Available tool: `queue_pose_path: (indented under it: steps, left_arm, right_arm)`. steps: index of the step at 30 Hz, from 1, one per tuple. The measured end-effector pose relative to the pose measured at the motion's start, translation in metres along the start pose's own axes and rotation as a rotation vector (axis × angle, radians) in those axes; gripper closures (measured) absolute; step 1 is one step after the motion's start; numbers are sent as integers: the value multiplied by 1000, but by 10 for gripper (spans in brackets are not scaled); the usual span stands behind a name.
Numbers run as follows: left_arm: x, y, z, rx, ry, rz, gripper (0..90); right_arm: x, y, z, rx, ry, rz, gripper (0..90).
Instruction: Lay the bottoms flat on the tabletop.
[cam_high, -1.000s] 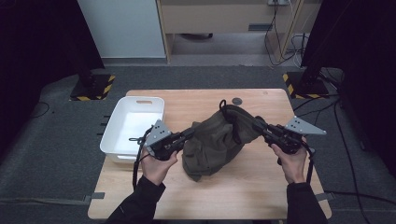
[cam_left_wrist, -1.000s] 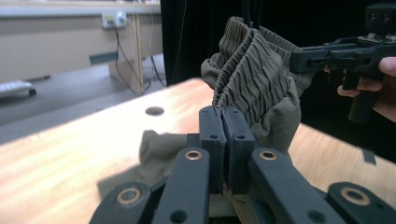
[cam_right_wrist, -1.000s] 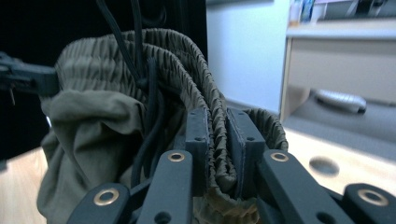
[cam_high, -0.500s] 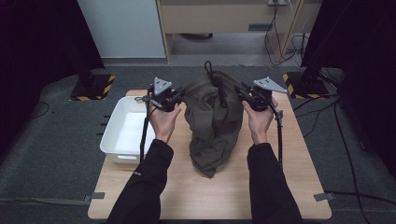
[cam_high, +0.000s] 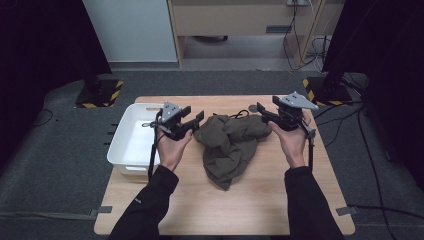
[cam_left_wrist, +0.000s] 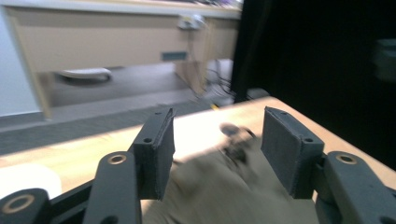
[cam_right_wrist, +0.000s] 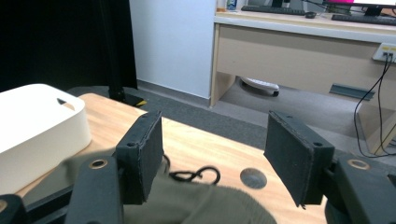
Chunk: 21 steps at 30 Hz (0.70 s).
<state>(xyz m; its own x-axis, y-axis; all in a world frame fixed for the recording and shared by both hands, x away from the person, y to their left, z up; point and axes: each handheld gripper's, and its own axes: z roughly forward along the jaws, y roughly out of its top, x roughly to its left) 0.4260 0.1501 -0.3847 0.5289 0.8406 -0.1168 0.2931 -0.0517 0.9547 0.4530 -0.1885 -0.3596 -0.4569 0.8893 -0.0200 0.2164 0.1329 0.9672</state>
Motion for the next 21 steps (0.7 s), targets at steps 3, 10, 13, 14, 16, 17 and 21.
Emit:
queue_pose_path:
  steps: [3,10,13,14,16,17,21]
  left_arm:
    - [-7,-17,-10,48,-26,35,424]
    - [-24,-60,-24,128,-102,17,405]
    - [-31,-75,-22,160,-116,26,400]
    - [-34,-80,-20,170,-119,31,399]
    - [-38,-90,-16,192,-122,41,402]
    - [-40,-95,-13,209,-125,48,402]
    - [-49,-106,-2,248,-150,42,391]
  right_arm:
    - [0,-9,-10,26,19,-10,323]
    - [0,-35,-27,50,52,4,303]
    - [0,-49,-27,71,54,9,305]
    - [0,-54,-26,81,57,12,305]
    - [0,-64,-24,94,59,24,305]
    - [0,-69,-23,104,60,30,305]
    - [-1,-91,-17,139,63,66,294]
